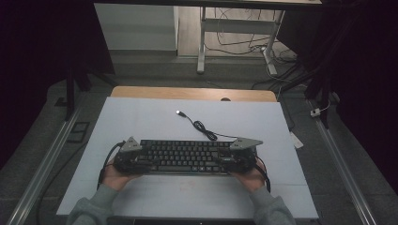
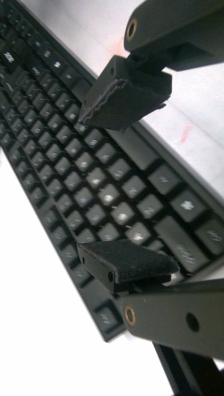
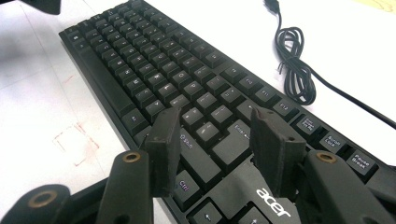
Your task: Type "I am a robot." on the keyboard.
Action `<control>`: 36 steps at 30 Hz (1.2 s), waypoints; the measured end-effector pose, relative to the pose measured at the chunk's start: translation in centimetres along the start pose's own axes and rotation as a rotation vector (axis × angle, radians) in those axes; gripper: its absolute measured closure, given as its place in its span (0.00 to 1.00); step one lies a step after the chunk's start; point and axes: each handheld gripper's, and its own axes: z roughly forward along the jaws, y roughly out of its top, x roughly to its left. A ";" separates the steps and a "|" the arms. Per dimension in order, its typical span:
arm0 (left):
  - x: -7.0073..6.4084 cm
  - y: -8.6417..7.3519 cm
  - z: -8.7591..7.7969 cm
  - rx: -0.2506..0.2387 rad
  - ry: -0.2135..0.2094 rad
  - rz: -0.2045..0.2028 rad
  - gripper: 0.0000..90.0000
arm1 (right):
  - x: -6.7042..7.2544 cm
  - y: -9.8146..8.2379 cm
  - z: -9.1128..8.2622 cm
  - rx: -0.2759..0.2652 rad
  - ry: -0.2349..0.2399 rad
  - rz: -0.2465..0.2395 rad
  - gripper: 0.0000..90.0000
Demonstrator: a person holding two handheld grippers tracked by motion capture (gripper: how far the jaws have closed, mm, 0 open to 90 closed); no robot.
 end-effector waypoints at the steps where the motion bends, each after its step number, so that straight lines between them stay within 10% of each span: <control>1: 0.0 -0.3 -0.2 0.002 0.002 -0.004 0.36 | 0.0 0.0 0.0 0.000 0.000 0.000 0.60; 36: 0.6 -1.4 -0.6 0.018 0.011 -0.021 0.35 | 1.5 1.8 1.4 -0.001 0.045 -0.027 0.61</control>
